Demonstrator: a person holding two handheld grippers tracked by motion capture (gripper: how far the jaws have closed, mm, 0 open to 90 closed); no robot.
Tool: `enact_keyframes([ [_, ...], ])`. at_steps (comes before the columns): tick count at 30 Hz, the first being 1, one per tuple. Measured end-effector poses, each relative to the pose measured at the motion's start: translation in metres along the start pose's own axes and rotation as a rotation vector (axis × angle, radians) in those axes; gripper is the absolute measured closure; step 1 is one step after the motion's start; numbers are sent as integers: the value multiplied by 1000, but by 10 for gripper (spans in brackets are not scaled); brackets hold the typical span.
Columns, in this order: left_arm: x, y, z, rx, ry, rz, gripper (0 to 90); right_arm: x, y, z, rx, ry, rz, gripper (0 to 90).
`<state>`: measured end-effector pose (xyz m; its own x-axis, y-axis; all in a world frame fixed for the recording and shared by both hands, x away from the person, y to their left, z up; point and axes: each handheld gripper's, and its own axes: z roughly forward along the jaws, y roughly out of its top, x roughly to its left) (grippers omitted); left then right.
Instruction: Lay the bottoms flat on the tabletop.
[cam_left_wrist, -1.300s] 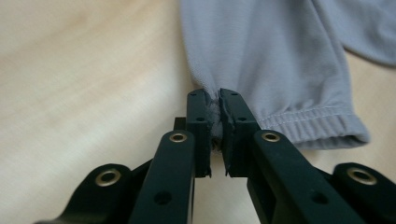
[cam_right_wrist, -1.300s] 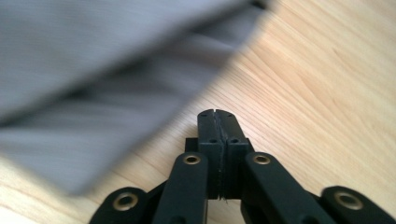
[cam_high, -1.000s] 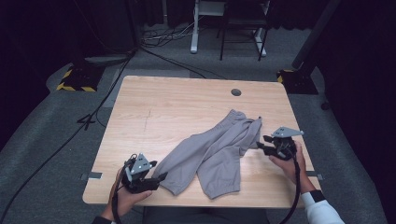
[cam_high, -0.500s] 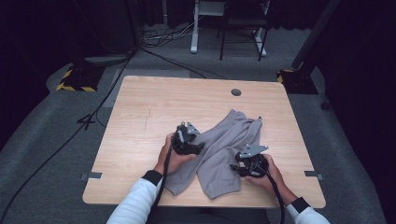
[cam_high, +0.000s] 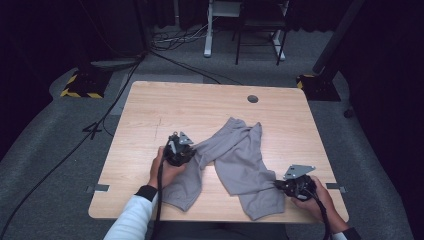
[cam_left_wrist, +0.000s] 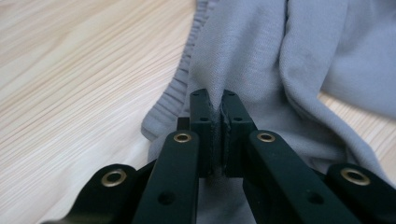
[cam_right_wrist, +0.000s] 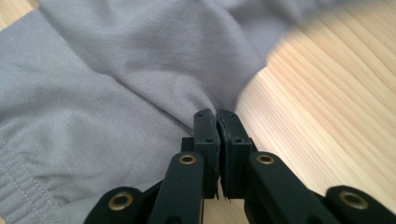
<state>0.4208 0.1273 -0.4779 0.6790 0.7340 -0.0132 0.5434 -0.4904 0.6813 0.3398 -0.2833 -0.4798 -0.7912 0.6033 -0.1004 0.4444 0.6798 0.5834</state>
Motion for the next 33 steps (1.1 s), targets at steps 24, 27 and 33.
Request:
enact_keyframes([
  [24,-1,-47,-43,-63,-45,-99,461,-35,72,28,-145,-68,143,435],
  [27,-3,-42,-37,-71,-54,-110,456,-34,91,56,-104,-71,133,412],
  [33,-7,-28,-22,-57,-51,-84,635,-46,104,86,-60,-108,186,384],
])
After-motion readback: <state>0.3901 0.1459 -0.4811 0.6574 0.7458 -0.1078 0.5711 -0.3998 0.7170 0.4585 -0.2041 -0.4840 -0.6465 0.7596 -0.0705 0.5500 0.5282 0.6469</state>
